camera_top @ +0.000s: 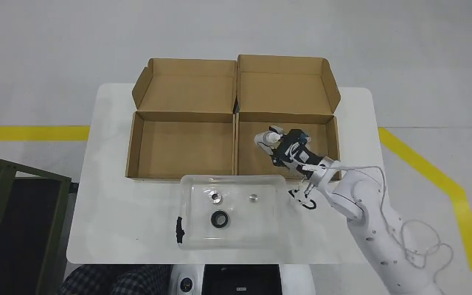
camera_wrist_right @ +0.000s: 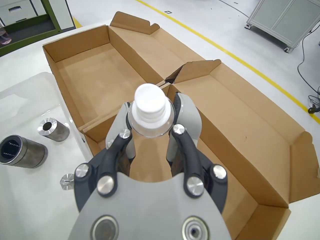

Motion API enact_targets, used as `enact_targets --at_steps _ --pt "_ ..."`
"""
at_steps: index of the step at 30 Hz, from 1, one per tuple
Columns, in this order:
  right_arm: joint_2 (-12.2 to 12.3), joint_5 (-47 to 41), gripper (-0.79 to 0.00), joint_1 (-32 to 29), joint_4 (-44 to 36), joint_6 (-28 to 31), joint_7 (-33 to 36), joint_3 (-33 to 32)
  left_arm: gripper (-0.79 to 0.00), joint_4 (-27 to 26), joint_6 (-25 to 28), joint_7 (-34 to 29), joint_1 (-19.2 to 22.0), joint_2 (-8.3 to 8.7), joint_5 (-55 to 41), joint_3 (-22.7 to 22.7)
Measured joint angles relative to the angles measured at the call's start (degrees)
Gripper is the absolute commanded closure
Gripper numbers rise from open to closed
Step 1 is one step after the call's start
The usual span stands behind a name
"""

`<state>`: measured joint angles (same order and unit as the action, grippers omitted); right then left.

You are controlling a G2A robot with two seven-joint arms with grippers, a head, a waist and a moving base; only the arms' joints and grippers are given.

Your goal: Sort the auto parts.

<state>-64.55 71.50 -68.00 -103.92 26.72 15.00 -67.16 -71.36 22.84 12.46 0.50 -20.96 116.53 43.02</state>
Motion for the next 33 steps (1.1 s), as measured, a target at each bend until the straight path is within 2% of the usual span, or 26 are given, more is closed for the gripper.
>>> enact_targets --at_steps 15,27,31,32,33 --pt "-2.5 -1.08 0.0 11.22 9.51 -2.17 5.37 8.23 -0.785 0.0 0.0 0.0 0.0 0.0 0.0 0.0" --pt "-4.54 -2.98 0.0 16.65 19.11 -3.34 5.99 12.87 -0.785 0.0 0.0 0.0 0.0 0.0 0.0 0.0" --pt "-4.95 -2.77 -0.259 17.6 20.59 -3.63 6.18 13.48 -0.785 0.0 0.0 0.0 0.0 0.0 0.0 0.0" --pt "-5.03 -2.67 -0.305 17.82 20.96 -3.68 6.23 13.62 -0.785 0.0 0.0 0.0 0.0 0.0 0.0 0.0" --pt "-5.16 -2.59 -0.314 18.07 21.42 -3.77 6.28 13.81 -0.785 0.0 0.0 0.0 0.0 0.0 0.0 0.0"
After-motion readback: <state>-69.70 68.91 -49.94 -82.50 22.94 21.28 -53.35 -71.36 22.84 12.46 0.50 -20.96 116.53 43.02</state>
